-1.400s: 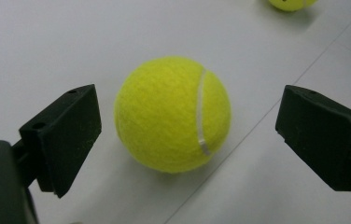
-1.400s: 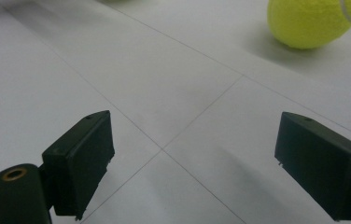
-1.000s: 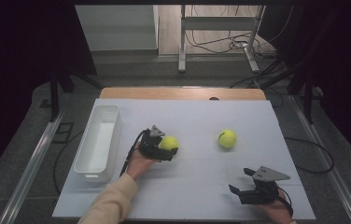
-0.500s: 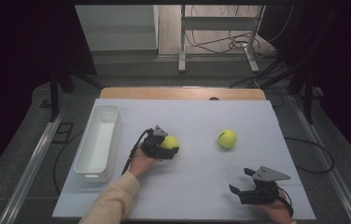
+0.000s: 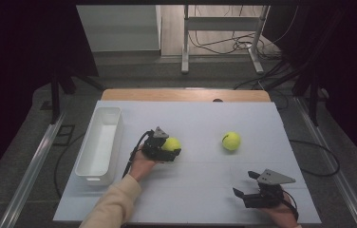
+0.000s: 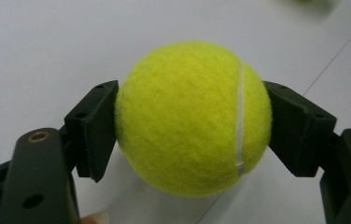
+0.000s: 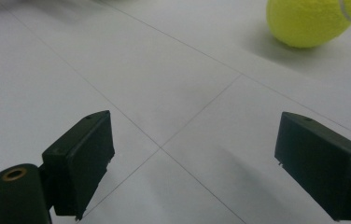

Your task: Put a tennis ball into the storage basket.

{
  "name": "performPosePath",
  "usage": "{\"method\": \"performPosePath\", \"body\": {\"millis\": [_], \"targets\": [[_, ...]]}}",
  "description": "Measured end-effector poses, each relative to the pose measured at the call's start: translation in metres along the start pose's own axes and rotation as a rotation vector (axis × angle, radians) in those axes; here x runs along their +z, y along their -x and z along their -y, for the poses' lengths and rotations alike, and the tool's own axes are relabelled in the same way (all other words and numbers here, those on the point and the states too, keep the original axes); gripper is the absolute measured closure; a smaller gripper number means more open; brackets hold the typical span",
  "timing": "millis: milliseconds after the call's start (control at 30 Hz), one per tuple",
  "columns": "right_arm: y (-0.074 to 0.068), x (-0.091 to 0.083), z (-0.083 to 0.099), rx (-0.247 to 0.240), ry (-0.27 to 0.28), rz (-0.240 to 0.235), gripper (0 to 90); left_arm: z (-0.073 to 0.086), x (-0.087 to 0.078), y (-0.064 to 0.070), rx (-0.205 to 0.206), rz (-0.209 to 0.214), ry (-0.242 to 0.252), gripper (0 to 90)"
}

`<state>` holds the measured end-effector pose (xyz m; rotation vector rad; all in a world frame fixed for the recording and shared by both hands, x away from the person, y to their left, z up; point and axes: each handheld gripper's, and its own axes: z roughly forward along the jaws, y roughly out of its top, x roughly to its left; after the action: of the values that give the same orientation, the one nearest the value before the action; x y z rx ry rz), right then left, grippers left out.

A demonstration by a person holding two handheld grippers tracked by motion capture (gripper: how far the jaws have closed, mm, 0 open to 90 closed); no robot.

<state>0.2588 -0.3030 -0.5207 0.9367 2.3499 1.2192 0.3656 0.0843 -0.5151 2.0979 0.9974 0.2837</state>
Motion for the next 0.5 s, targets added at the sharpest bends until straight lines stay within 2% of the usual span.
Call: {"method": "performPosePath", "body": {"millis": [500], "targets": [[0.0, -0.001, 0.0, 0.003, 0.006, 0.002, 12.1, -0.004, -0.017, 0.009, 0.019, 0.025, 0.035, 25.0]]}}
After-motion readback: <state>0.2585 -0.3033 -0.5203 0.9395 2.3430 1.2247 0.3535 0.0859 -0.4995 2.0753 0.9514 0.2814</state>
